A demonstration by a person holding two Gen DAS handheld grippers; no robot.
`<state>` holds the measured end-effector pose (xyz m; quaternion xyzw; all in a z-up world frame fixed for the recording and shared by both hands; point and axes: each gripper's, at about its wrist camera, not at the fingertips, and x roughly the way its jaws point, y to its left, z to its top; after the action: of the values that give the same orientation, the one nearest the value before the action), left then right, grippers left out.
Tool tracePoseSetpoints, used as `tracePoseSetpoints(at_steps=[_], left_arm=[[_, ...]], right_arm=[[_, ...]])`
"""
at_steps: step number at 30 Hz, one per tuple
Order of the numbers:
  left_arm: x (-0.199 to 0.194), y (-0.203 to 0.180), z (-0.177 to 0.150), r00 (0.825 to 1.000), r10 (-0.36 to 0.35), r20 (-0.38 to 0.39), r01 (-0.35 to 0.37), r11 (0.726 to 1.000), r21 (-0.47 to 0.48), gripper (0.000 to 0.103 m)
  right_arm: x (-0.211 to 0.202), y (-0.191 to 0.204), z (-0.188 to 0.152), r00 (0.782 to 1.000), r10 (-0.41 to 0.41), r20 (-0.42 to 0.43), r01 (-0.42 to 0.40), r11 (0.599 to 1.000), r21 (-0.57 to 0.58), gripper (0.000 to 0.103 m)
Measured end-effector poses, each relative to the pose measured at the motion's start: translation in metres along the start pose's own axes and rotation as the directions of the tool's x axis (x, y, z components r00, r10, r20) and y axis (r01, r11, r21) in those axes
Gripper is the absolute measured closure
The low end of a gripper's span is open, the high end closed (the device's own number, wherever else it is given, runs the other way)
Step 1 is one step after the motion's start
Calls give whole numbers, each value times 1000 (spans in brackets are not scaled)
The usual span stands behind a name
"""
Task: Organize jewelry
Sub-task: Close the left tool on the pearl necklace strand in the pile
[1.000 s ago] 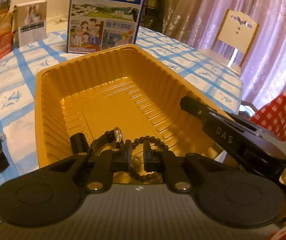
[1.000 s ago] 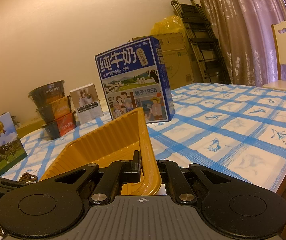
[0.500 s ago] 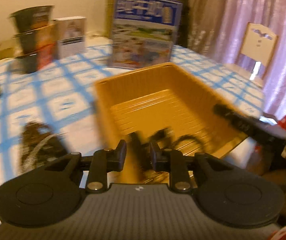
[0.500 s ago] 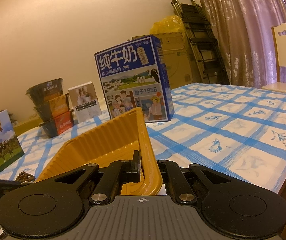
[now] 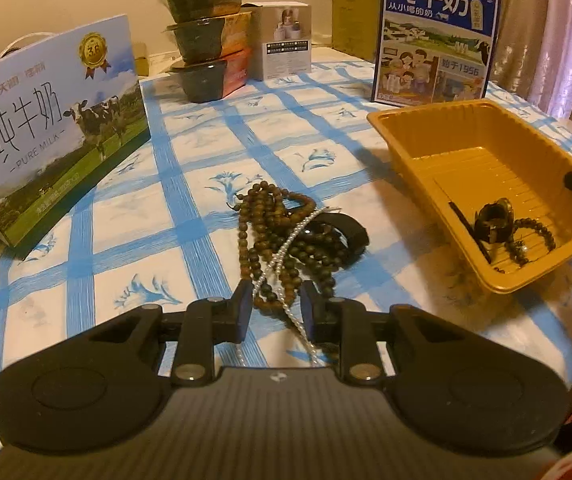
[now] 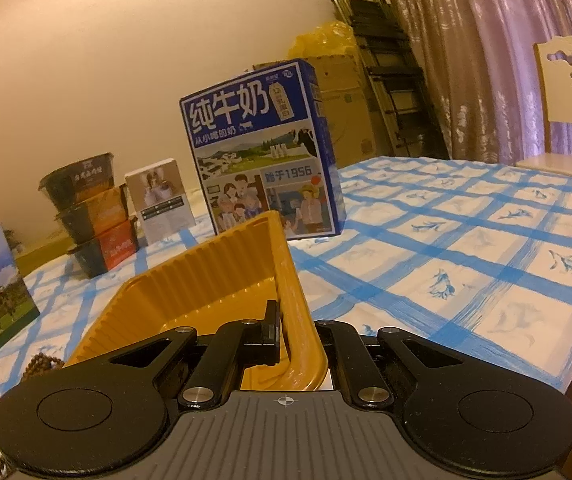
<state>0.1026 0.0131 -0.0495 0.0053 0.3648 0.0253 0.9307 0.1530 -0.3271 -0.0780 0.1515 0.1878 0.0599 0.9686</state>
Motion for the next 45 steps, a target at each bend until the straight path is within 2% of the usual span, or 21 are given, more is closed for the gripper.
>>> tracePoseSetpoints(at_steps=[5, 14, 15, 17, 20, 30, 36, 40, 45], left_arm=[[18, -4, 4, 1000, -7, -7, 7, 999, 54, 81], [57, -3, 15, 999, -12, -37, 16, 991, 130, 82], [60, -4, 16, 999, -18, -41, 23, 991, 135, 83], [62, -4, 16, 999, -25, -47, 31, 989, 142, 98], [58, -4, 16, 999, -29, -37, 34, 989, 147, 103], [10, 1, 37, 995, -80, 57, 73, 990, 117, 103], [21, 0, 37, 998, -63, 21, 59, 989, 138, 102], [37, -5, 32, 998, -64, -21, 67, 981, 183, 92], [58, -12, 30, 997, -56, -58, 68, 967, 244, 92]], right_arm=[[2, 7, -2, 1000, -1, 11, 2, 999, -52, 97], [4, 4, -1, 1000, 12, 17, -11, 1000, -28, 97], [4, 5, -1, 1000, 13, 18, -13, 999, -29, 97], [4, 5, -1, 1000, 14, 19, -14, 999, -29, 97], [4, 6, -1, 1000, 16, 20, -16, 999, -30, 97], [1, 9, 1, 999, 35, 32, -33, 999, -36, 97], [2, 9, 1, 999, 35, 31, -34, 999, -37, 97], [0, 11, 0, 999, 33, 34, -32, 999, -34, 97], [-1, 11, 0, 999, 35, 33, -34, 999, -36, 97]])
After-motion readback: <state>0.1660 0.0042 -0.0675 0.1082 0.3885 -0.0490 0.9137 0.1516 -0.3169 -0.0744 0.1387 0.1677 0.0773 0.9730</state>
